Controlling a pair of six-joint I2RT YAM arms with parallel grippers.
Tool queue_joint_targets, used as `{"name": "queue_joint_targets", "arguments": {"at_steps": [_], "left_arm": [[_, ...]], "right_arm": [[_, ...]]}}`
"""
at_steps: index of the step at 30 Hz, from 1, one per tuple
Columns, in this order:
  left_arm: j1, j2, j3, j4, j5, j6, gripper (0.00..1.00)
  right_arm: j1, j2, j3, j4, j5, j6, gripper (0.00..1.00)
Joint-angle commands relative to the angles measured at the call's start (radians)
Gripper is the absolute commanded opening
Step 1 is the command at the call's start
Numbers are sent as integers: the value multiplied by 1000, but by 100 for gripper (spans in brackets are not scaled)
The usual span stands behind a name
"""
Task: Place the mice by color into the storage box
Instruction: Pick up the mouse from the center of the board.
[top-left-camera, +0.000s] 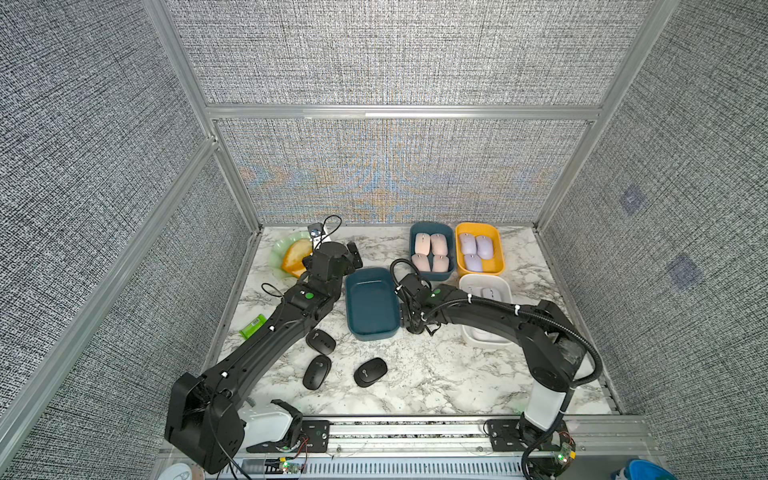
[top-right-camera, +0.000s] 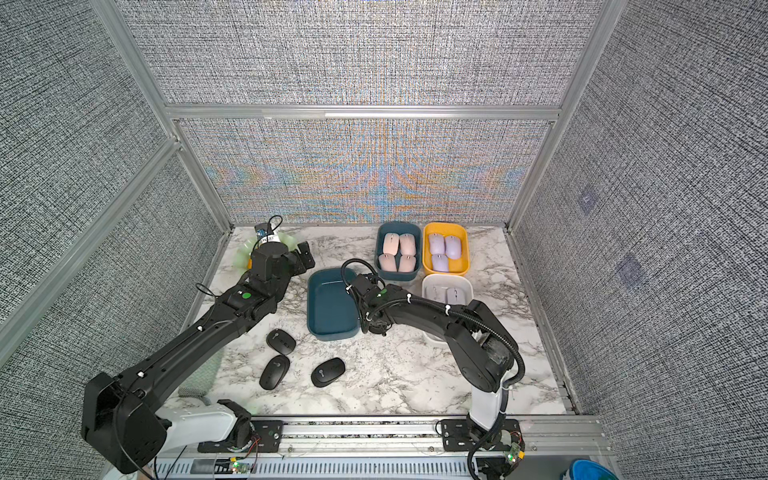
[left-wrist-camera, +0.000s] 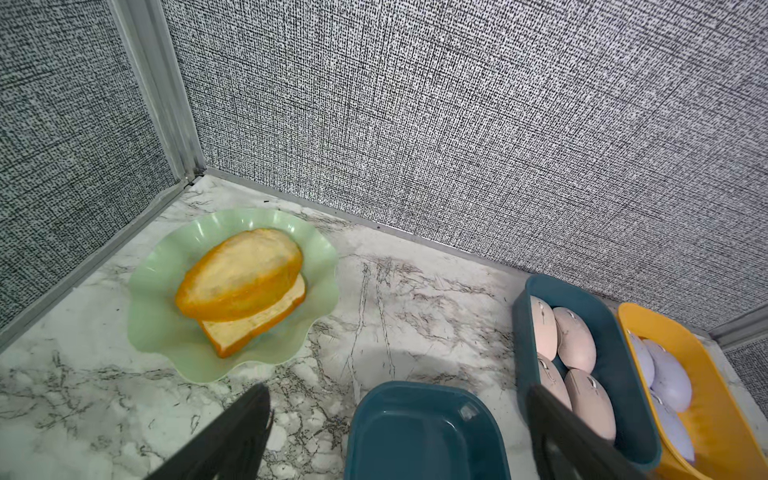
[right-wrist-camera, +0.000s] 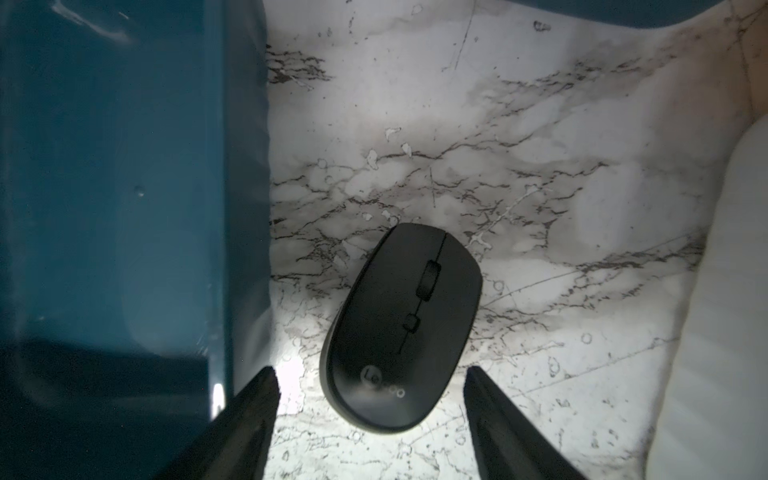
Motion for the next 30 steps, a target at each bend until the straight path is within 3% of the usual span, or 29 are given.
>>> {"name": "queue_joint_targets", "arguments": {"at_steps": [1, 14, 24, 30], "left_arm": [[0, 2, 8, 1, 16, -9, 96], [0, 14, 11, 0, 31, -11, 96], [1, 36, 24, -19, 25, -13, 96], [0, 44, 26, -22, 15, -11, 96]], "right_arm": [[-13, 28, 4, -45, 21, 15, 75], [-53, 32, -83, 6, 10, 16, 75], [-60, 23, -105, 69, -12, -29, 61], [-27, -39, -103, 62, 59, -18, 60]]}}
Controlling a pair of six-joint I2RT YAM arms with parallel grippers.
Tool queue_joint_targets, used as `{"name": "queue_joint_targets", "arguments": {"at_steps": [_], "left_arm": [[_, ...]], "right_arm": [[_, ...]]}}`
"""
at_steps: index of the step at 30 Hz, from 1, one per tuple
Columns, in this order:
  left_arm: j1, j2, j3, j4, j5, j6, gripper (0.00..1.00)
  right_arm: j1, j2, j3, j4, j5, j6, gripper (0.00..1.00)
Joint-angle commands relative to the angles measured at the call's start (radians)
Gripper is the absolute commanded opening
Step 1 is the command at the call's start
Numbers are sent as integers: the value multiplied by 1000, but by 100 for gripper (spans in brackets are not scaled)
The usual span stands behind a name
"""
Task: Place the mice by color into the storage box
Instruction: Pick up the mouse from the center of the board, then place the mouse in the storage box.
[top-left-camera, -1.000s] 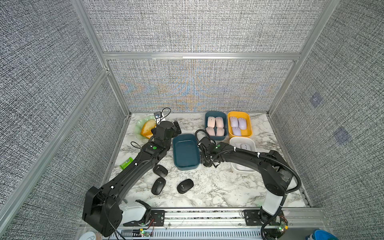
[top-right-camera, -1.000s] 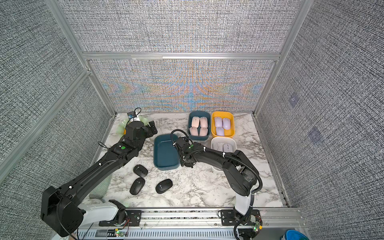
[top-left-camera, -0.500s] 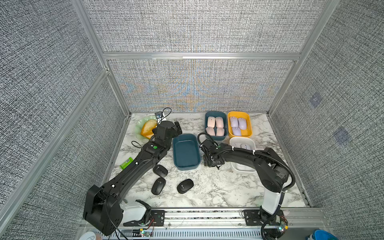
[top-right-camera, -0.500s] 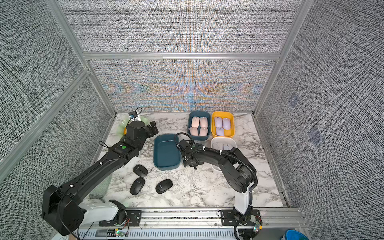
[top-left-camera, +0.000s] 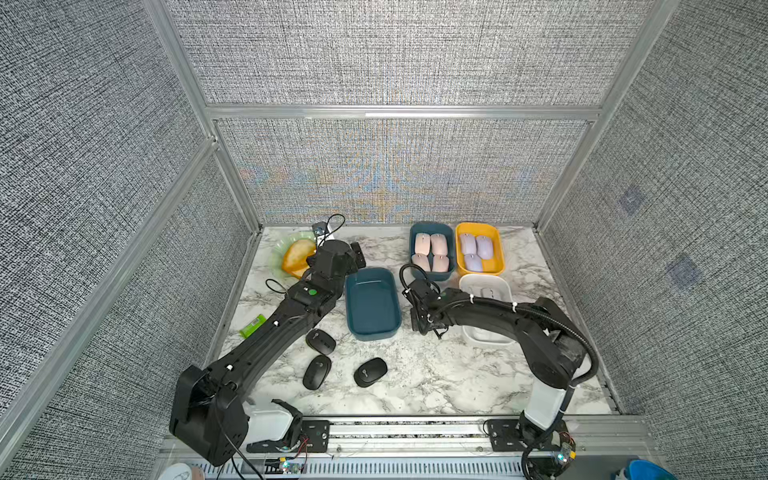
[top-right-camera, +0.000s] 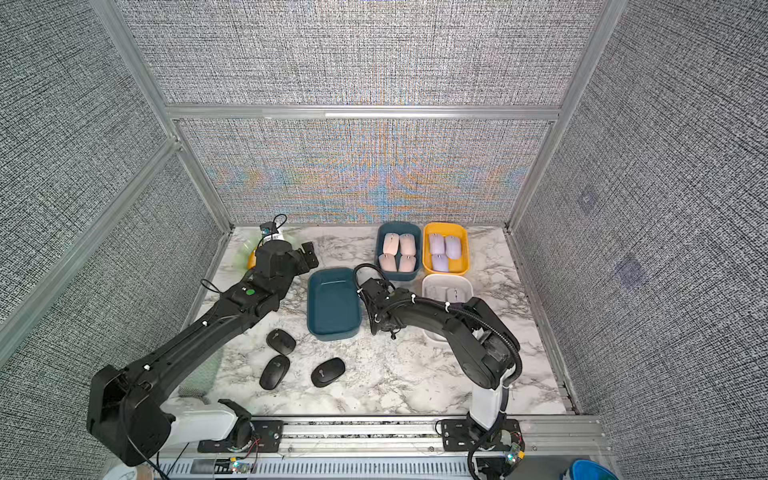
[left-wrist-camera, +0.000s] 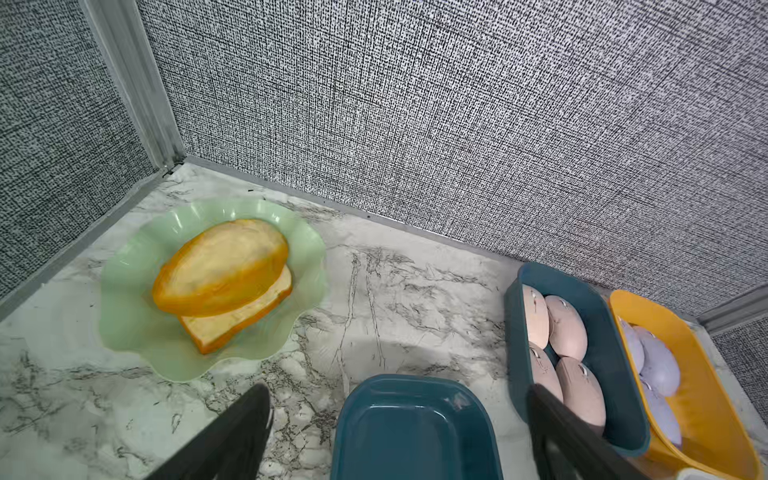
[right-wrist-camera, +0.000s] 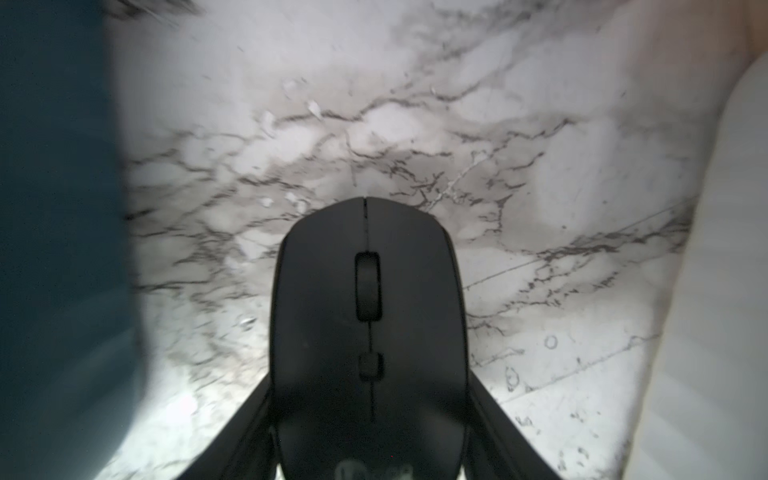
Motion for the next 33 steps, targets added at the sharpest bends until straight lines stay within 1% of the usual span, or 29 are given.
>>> {"name": "queue_joint_targets", "arguments": {"at_steps": [1, 6, 10, 13, 14, 17, 24, 30, 33], "left_arm": [[0, 8, 4, -14, -19, -2, 96], [6, 9, 6, -17, -64, 2, 97], [15, 10, -6, -6, -82, 1, 97], [25, 21, 0, -20, -81, -13, 97], [27, 24, 0, -21, -86, -13, 97], [35, 26, 0, -27, -105, -23, 97], [43, -1, -6, -23, -102, -38, 97], [47, -7, -6, -25, -110, -36, 97], [51, -11, -5, -26, -104, -39, 97]], "right_arm": [[19, -30, 14, -1, 59, 2, 60], [77, -59, 101, -58, 115, -10, 59], [137, -34, 205, -61, 126, -25, 59], [155, 45, 307, -28, 59, -28, 59], [159, 85, 349, -22, 55, -35, 59], [160, 194, 459, -24, 58, -41, 59], [143, 400, 641, 28, 67, -33, 60], [129, 567, 818, 0, 61, -30, 60], [127, 616, 868, -2, 46, -33, 60]]}}
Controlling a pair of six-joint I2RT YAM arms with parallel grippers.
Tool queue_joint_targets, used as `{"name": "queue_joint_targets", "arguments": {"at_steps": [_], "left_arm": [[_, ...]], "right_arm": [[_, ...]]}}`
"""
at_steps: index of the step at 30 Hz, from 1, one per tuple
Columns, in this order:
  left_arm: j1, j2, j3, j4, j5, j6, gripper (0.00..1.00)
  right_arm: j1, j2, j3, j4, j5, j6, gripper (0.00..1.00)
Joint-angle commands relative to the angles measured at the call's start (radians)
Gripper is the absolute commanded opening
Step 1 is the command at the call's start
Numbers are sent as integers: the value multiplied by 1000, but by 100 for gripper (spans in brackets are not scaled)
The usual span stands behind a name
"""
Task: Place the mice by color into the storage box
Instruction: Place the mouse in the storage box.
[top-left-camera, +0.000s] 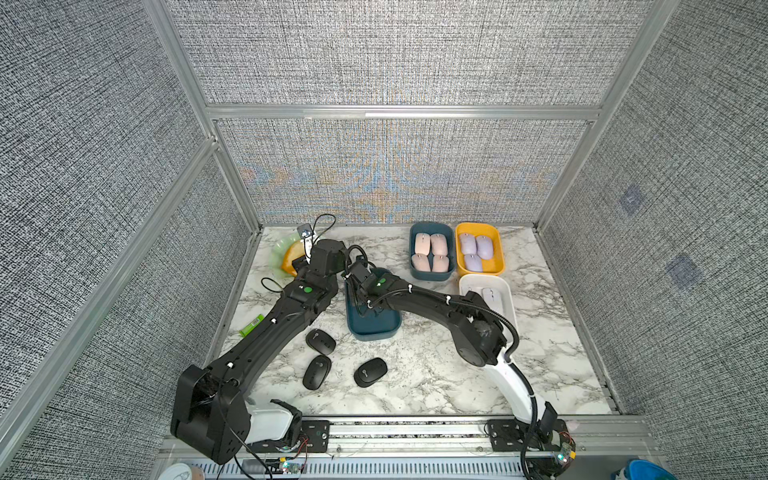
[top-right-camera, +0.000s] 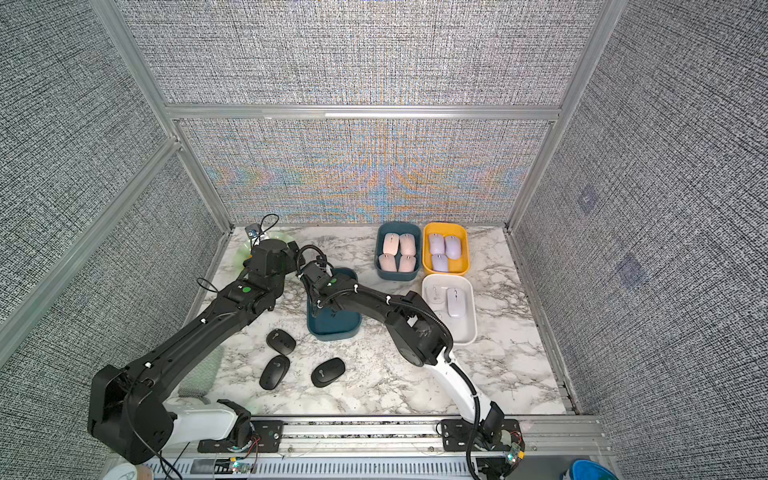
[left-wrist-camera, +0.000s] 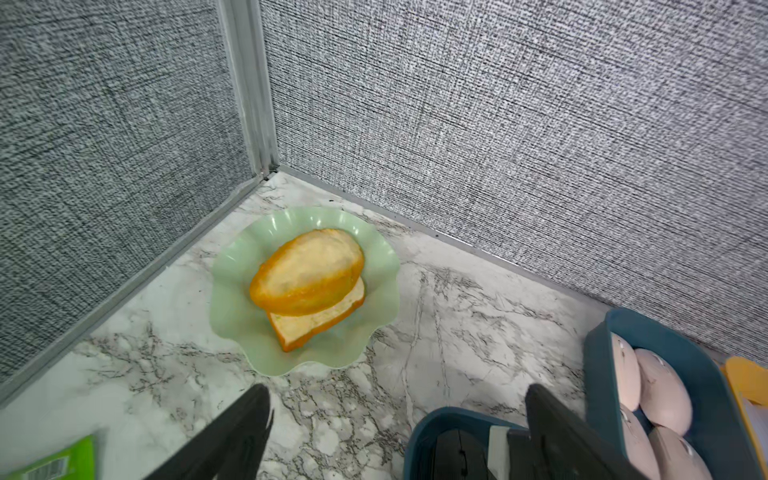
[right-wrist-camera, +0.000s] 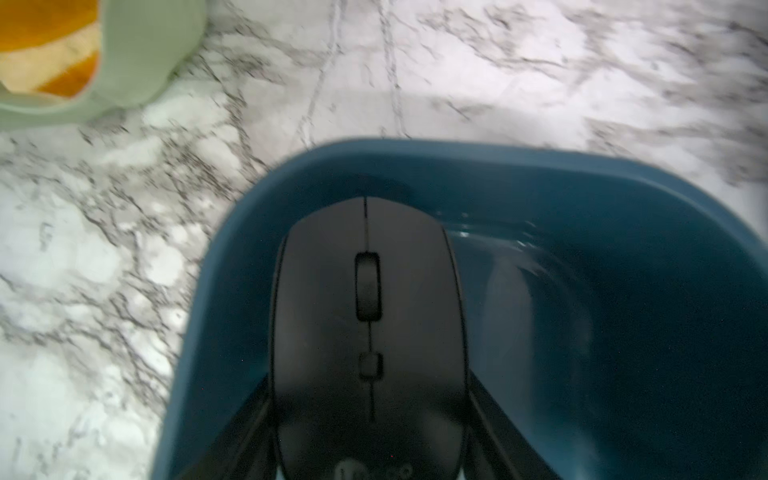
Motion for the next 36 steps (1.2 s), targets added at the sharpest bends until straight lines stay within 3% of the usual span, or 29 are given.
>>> {"name": "queue_joint_targets", "arguments": {"at_steps": [1, 10, 17, 27, 36], "left_arm": [[-3, -11, 4, 15, 46, -5, 97], [9, -16, 3, 16, 55, -15, 97], [18, -11, 3, 16, 76, -23, 97], [27, -10, -15, 42, 112, -8, 97], [28, 2, -14, 51, 150, 14, 97]], "right_arm": [[-9, 47, 36, -37, -18, 7, 60], [-16, 90, 71, -80, 0, 57, 64], [-17, 61, 69, -76, -34, 52, 74], [-17, -130, -65, 17, -87, 38, 76], [-15, -228, -86, -2, -85, 12, 76]]}}
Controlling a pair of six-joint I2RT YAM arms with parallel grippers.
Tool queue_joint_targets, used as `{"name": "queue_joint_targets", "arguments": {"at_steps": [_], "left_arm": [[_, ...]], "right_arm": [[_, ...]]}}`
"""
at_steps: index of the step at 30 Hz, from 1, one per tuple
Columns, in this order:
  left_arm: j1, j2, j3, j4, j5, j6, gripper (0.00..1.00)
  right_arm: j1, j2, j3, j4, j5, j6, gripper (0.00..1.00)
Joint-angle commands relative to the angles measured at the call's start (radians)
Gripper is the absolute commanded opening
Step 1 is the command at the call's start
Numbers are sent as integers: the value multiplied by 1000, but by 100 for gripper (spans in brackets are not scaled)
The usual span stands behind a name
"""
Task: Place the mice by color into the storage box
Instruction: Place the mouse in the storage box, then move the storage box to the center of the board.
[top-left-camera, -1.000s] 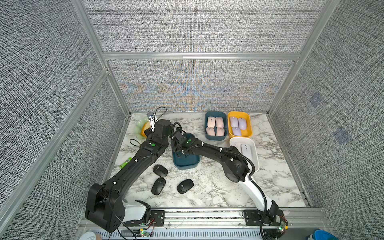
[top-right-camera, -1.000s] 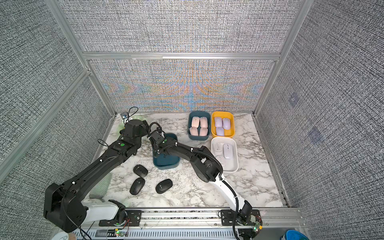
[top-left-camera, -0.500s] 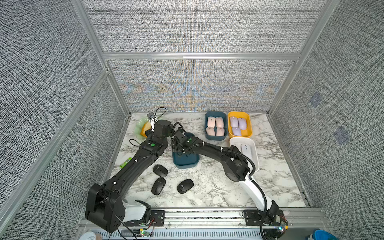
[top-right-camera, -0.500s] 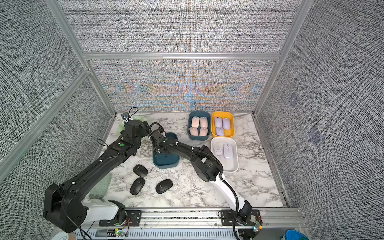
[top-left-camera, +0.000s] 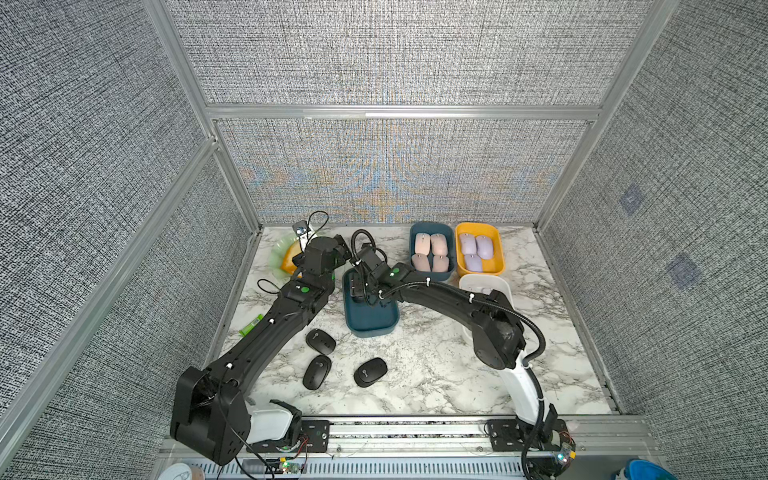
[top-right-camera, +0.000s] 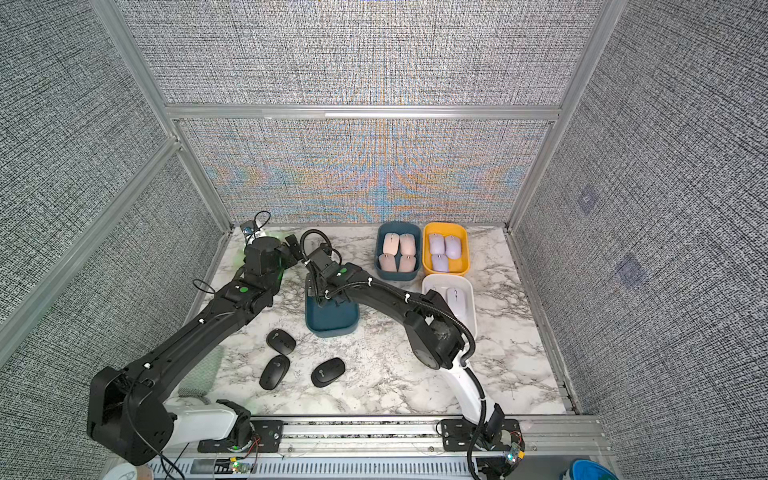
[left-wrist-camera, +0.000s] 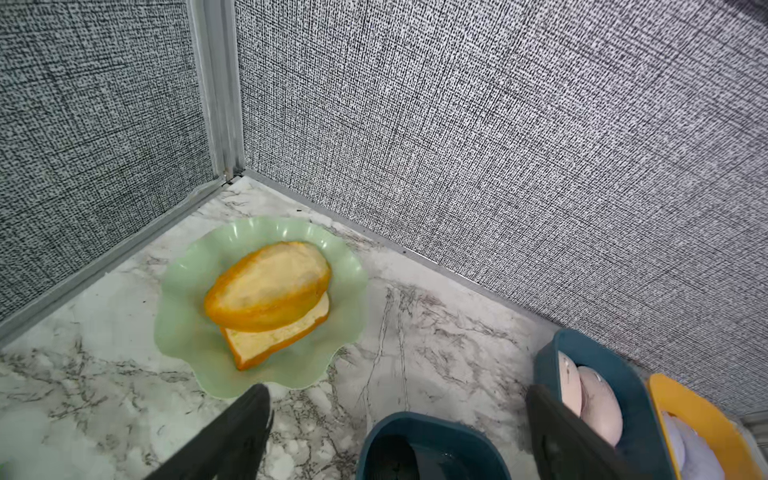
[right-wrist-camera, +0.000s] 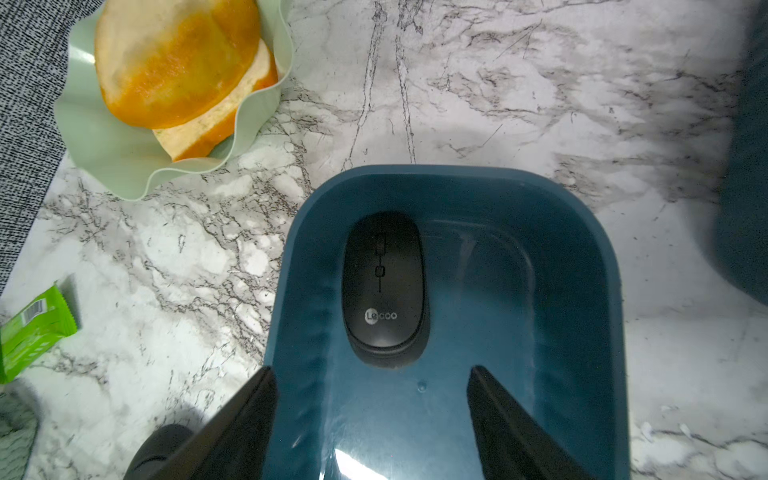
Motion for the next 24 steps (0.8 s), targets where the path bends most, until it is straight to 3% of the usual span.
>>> {"name": "queue_joint_targets", "arguments": {"at_steps": [1, 13, 18, 21, 24], "left_arm": [[2, -1, -2, -50, 44, 36, 97], [116, -75, -19, -41, 12, 9, 97], [164, -42, -24, -38, 35, -6, 97], [194, 23, -8, -42, 148, -14, 98], [194, 143, 77, -112, 377, -10, 97]], "right_arm": [[1, -46, -18, 29, 20, -4, 75], [23, -385, -482, 79, 152, 7, 69], [97, -495, -666, 41, 202, 100, 69], [184, -524, -737, 6, 274, 204, 77], [252, -524, -778, -4, 301, 276, 83]]}}
